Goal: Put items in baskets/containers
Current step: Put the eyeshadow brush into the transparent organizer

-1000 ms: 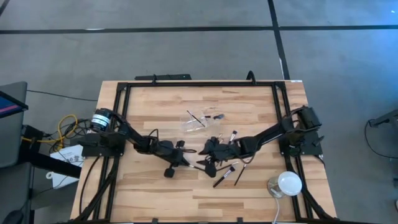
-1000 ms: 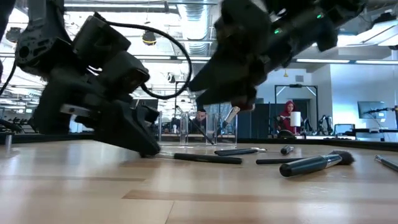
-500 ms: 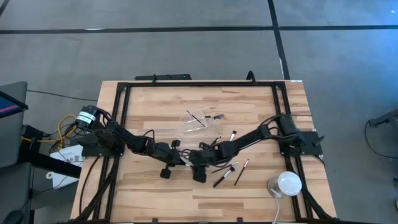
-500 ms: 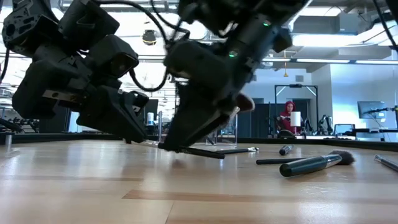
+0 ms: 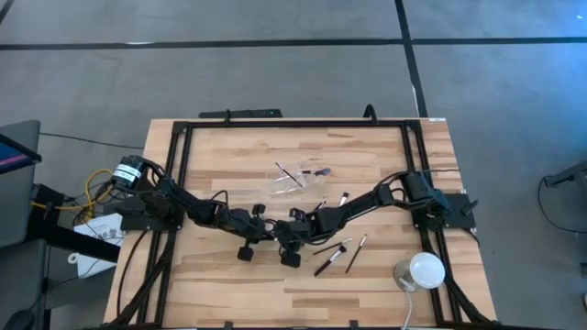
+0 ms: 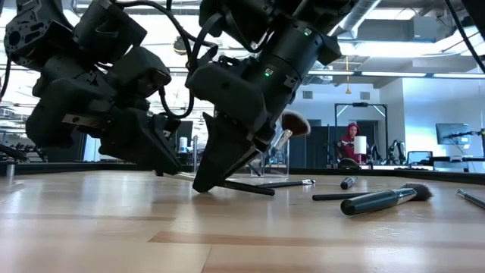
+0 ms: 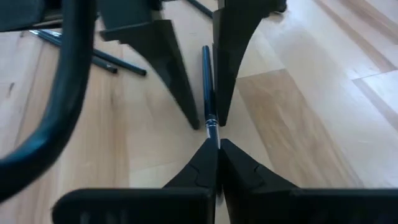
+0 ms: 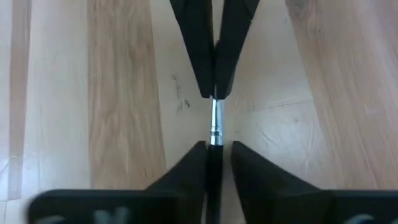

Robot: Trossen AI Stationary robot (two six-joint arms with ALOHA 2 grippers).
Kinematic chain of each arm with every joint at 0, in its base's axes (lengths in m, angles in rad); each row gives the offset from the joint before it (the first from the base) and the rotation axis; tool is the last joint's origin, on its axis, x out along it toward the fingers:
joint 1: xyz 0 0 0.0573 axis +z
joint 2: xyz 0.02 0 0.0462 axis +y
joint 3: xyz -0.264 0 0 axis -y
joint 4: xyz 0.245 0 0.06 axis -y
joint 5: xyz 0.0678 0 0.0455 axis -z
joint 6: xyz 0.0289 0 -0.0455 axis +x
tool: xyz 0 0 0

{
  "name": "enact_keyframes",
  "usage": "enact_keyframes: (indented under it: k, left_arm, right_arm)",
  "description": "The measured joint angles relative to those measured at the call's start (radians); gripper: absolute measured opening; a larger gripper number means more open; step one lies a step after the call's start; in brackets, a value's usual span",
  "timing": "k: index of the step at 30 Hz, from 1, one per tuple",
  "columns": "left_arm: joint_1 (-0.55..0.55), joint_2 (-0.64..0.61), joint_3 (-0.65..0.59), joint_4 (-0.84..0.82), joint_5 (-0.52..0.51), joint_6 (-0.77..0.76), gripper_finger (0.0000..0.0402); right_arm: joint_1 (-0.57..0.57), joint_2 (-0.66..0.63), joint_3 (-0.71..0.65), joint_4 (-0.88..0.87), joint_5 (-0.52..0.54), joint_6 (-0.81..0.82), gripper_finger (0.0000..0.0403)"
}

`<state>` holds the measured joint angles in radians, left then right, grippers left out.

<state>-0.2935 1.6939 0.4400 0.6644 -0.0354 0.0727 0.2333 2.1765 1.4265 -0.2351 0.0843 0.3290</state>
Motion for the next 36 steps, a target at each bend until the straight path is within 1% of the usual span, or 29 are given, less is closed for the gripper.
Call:
enact_keyframes:
  k: [2, 3, 8, 12, 14, 16, 19, 23, 26, 29, 30, 31, 32, 34, 35, 36]
  left_arm:
    - [-0.001, 0.000, 0.000, 0.002, -0.006, -0.002, 0.0010]
    - [-0.001, 0.000, 0.000, 0.003, -0.006, -0.002, 0.0011]
    - [-0.008, -0.013, 0.001, 0.005, -0.005, -0.002, 0.0029]
    - [-0.027, -0.048, 0.003, 0.010, -0.012, -0.002, 0.0056]
    - [-0.042, -0.087, 0.003, 0.011, -0.026, -0.003, 0.0069]
    - [-0.063, -0.143, 0.003, 0.010, -0.051, -0.018, 0.0078]
    - [-0.097, -0.242, -0.010, 0.016, -0.062, -0.050, 0.0082]
    - [-0.147, -0.366, -0.051, 0.014, -0.065, -0.051, 0.0076]
    - [-0.169, -0.429, -0.087, 0.010, -0.069, -0.051, 0.0070]
    - [-0.173, -0.467, -0.122, 0.010, -0.076, -0.051, 0.0063]
    - [-0.171, -0.473, -0.132, 0.009, -0.081, -0.051, 0.0061]
    - [-0.171, -0.475, -0.138, 0.009, -0.095, -0.051, 0.0059]
    - [-0.170, -0.476, -0.143, 0.009, -0.107, -0.051, 0.0057]
    - [-0.170, -0.476, -0.146, 0.007, -0.128, -0.051, 0.0054]
    - [-0.170, -0.476, -0.146, 0.008, -0.131, -0.054, 0.0052]
    - [-0.170, -0.476, -0.146, 0.009, -0.131, -0.055, 0.0051]
  right_arm:
    - [0.000, 0.001, 0.000, 0.001, 0.000, 0.000, 0.0020]
    - [0.000, 0.001, 0.000, 0.002, 0.002, 0.000, 0.0015]
    - [0.003, -0.002, 0.000, 0.004, 0.018, 0.033, 0.0033]
    - [0.018, -0.002, 0.000, 0.005, 0.045, 0.046, 0.0014]
    - [0.022, -0.002, 0.000, 0.009, 0.072, 0.063, 0.0014]
    - [0.022, -0.008, 0.000, 0.008, 0.074, 0.065, 0.0021]
    - [0.019, -0.046, -0.001, -0.003, 0.096, 0.065, 0.0027]
    - [0.021, -0.167, -0.002, -0.060, 0.233, 0.052, 0.0013]
    - [0.037, -0.280, -0.002, -0.061, 0.413, -0.014, 0.0015]
    - [0.060, -0.382, -0.003, 0.023, 0.620, -0.151, 0.0024]
    - [0.061, -0.405, -0.013, 0.098, 0.655, -0.218, 0.0024]
    - [0.060, -0.425, -0.033, 0.200, 0.647, -0.293, 0.0023]
    - [0.052, -0.440, -0.064, 0.310, 0.593, -0.359, 0.0020]
    - [0.020, -0.440, -0.127, 0.519, 0.411, -0.450, 0.0013]
    - [0.000, -0.438, -0.162, 0.588, 0.353, -0.469, 0.0013]
    - [-0.019, -0.436, -0.193, 0.636, 0.333, -0.478, 0.0013]
